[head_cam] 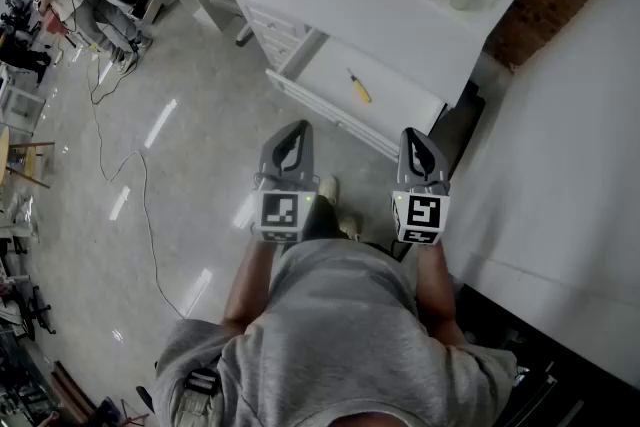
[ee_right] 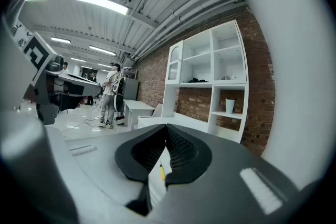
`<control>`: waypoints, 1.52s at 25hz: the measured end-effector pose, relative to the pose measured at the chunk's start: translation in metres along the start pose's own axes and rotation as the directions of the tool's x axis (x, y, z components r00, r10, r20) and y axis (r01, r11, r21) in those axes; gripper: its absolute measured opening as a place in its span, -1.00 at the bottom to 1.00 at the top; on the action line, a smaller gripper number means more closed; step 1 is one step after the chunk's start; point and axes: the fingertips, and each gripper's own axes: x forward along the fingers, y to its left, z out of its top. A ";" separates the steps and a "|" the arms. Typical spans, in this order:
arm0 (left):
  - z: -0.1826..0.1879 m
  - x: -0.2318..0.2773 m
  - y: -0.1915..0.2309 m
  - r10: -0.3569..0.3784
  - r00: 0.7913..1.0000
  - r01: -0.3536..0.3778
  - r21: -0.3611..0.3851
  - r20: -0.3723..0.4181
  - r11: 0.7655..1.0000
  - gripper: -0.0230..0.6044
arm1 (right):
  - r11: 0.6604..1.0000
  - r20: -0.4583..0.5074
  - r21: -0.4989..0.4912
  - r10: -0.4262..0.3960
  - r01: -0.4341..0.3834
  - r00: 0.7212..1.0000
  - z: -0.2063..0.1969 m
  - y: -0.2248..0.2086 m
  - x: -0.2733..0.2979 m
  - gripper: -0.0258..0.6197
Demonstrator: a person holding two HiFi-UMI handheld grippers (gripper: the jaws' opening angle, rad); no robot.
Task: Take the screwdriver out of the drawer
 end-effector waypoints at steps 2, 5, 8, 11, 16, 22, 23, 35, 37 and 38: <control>0.001 0.005 -0.001 0.002 1.000 -0.002 -0.012 0.000 1.000 -0.89 | 1.000 -0.001 -0.001 0.001 -0.001 1.000 0.000 -0.002 0.003 -0.91; 0.000 0.013 -0.001 -0.006 1.000 0.006 0.002 -0.007 1.000 -0.89 | 1.000 -0.004 0.005 0.003 -0.003 1.000 -0.003 -0.008 0.010 -0.91; -0.004 0.023 0.002 -0.007 1.000 0.008 0.003 -0.018 1.000 -0.89 | 1.000 -0.007 0.010 0.011 -0.011 1.000 -0.005 -0.011 0.022 -0.91; -0.010 0.035 0.009 -0.002 0.999 0.001 -0.021 -0.034 1.000 -0.89 | 0.999 -0.019 0.012 0.030 -0.030 0.999 -0.007 -0.010 0.038 -0.91; -0.029 0.071 0.023 -0.013 0.997 0.010 -0.036 -0.075 0.999 -0.89 | 0.998 -0.082 0.009 0.058 -0.058 0.995 -0.021 -0.013 0.078 -0.91; -0.056 0.118 0.037 -0.047 0.990 0.037 -0.077 -0.131 0.996 -0.89 | 0.995 -0.171 0.025 0.095 -0.092 0.981 -0.042 -0.014 0.123 -0.91; -0.063 0.127 0.039 -0.055 0.988 0.043 -0.085 -0.144 0.995 -0.89 | 0.995 -0.188 0.025 0.096 -0.093 0.977 -0.047 -0.015 0.132 -0.91; -0.203 0.240 0.060 -0.138 0.941 0.091 -0.161 -0.309 0.983 -0.89 | 0.987 -0.354 0.084 0.157 -0.136 0.922 -0.169 -0.015 0.266 -0.91; -0.219 0.251 0.061 -0.154 0.931 0.099 -0.176 -0.332 0.979 -0.89 | 0.985 -0.382 0.100 0.166 -0.138 0.909 -0.185 -0.014 0.279 -0.91; -0.227 0.257 0.061 -0.161 0.925 0.101 -0.185 -0.345 0.978 -0.89 | 0.985 -0.398 0.106 0.171 -0.139 0.902 -0.194 -0.013 0.285 -0.91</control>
